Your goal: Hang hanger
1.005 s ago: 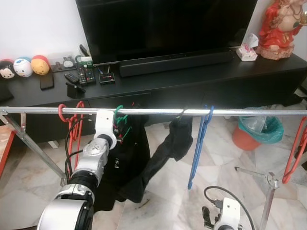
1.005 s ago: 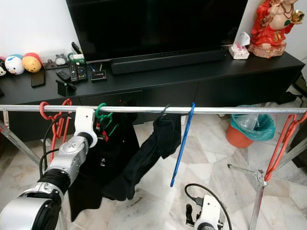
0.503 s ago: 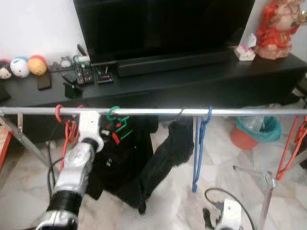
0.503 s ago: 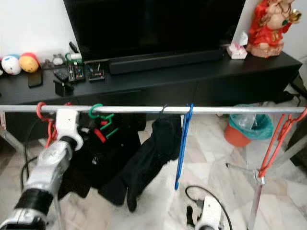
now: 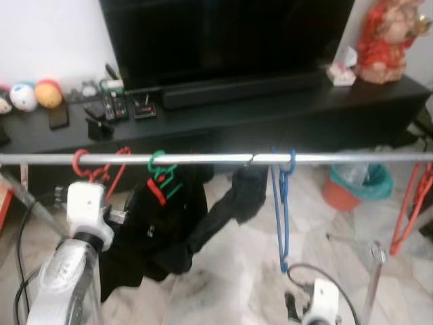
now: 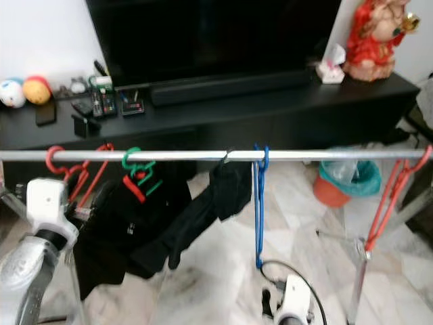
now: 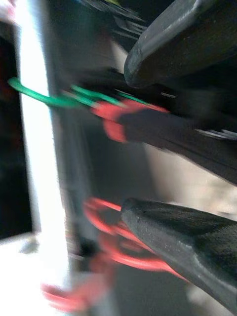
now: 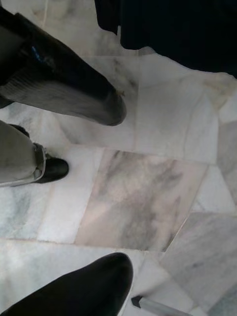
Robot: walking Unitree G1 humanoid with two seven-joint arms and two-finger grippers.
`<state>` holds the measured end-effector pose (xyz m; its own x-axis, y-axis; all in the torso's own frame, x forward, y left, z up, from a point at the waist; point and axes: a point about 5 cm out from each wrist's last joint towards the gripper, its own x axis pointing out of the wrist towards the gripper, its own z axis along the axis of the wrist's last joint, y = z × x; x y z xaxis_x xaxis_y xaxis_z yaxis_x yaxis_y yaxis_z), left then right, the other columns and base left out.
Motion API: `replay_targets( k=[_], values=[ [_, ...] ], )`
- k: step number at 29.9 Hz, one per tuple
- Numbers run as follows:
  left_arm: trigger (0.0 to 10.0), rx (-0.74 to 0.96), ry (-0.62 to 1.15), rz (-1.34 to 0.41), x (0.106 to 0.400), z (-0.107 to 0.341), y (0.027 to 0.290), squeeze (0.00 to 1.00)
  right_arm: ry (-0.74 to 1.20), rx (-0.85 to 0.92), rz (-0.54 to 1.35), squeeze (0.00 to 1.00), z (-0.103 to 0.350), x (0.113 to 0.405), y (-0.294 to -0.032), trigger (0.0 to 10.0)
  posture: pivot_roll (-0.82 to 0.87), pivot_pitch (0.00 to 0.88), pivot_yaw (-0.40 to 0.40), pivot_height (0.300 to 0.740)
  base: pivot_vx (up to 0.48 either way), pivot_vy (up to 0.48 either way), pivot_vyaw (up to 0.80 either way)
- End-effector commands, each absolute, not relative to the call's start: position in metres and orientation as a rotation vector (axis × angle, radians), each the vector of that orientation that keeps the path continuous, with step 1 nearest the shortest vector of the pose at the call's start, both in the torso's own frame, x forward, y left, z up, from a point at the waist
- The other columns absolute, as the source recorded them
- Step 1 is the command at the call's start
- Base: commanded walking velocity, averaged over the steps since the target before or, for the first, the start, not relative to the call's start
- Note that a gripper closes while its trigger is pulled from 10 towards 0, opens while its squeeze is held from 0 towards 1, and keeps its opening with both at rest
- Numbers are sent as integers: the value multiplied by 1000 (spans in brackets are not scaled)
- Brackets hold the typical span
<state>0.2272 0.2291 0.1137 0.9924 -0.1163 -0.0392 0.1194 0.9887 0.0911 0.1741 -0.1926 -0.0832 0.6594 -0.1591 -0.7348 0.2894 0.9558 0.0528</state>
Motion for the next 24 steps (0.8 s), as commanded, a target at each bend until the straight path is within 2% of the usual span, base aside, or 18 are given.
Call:
replay_targets(
  k=[1,3,4,8,11,16,19,24],
  values=[
    [10000,123,8,-125,222,120,233,0,815,166,-252,0,-83,175,-192,10000,-15,0,3,740,0,0,0],
    [10000,128,51,-113,210,112,238,0,816,165,-254,0,-83,174,-192,10000,-14,0,6,740,0,0,0],
    [10000,142,148,-91,190,94,245,0,818,163,-256,0,-84,174,-191,10000,-16,0,7,740,0,0,0],
    [10000,140,219,-69,176,80,251,0,820,162,-257,0,-84,173,-191,10000,-15,0,9,740,0,0,0],
    [10000,139,386,-13,156,43,262,0,834,157,-257,0,-86,169,-193,10000,-17,0,8,740,0,0,0],
    [10000,148,575,28,147,0,268,0,855,154,-263,0,-87,164,-199,10000,-23,0,10,740,0,0,0],
    [10000,124,661,20,148,-23,263,0,865,152,-269,0,-88,163,-202,10000,-33,0,12,740,0,0,0],
    [10000,110,737,-2,149,-47,257,0,899,142,-272,0,-90,159,-203,10000,-49,0,17,740,0,0,0]
  ],
)
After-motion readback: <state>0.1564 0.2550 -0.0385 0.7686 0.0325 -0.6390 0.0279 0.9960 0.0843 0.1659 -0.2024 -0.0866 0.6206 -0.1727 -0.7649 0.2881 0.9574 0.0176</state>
